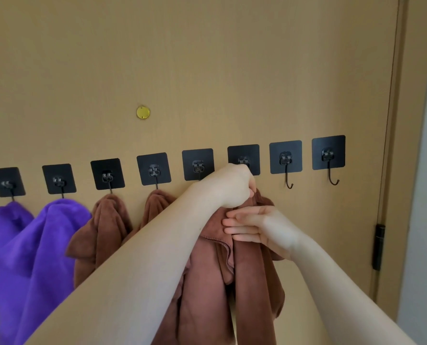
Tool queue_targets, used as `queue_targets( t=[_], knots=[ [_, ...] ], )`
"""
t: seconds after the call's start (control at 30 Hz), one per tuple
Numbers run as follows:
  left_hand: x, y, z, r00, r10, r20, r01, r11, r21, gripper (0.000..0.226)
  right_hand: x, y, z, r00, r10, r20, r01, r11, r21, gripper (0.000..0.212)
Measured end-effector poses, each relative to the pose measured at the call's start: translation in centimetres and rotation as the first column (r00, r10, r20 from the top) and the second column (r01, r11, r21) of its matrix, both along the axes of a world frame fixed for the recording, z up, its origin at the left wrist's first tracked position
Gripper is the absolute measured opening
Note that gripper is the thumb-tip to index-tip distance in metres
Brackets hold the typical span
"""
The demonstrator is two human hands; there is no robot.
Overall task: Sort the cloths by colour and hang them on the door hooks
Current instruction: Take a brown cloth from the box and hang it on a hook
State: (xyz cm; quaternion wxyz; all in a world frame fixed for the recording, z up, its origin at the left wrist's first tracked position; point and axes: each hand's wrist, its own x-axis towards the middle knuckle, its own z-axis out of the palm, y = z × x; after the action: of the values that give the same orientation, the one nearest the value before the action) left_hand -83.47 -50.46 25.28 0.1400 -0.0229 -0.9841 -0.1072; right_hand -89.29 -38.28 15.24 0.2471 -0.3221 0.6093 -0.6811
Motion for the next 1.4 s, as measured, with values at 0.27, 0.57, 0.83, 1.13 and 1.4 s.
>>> queue_targets(
  t=[0.27, 0.57, 0.83, 1.13, 1.4],
  knots=[
    [0.7, -0.5, -1.1, 1.0, -0.021, -0.008, 0.022, 0.99, 0.14, 0.028, 0.0, -0.1, -2.0, 1.0, -0.024, 0.016, 0.023, 0.999, 0.047, 0.021],
    [1.1, -0.6, -1.6, 1.0, -0.012, -0.014, 0.014, 0.981, 0.193, 0.029, 0.4, -0.2, -3.2, 0.999, -0.039, 0.005, 0.039, 0.993, 0.109, 0.018],
    [1.3, -0.3, -1.8, 1.0, 0.002, -0.022, 0.002, 0.981, 0.192, 0.03, 0.8, -0.6, -6.4, 0.998, -0.052, -0.022, 0.056, 0.964, 0.261, 0.018],
    [1.6, 0.0, -2.1, 0.999, 0.013, -0.036, -0.006, 0.986, 0.164, 0.033, 0.4, -0.8, -10.1, 0.998, -0.051, -0.025, 0.057, 0.923, 0.38, 0.016],
    [1.5, -0.1, -2.1, 0.999, 0.005, -0.047, 0.001, 0.991, 0.131, 0.035, -0.1, -0.7, -15.4, 0.996, -0.088, 0.009, 0.077, 0.912, 0.402, 0.012]
  ],
)
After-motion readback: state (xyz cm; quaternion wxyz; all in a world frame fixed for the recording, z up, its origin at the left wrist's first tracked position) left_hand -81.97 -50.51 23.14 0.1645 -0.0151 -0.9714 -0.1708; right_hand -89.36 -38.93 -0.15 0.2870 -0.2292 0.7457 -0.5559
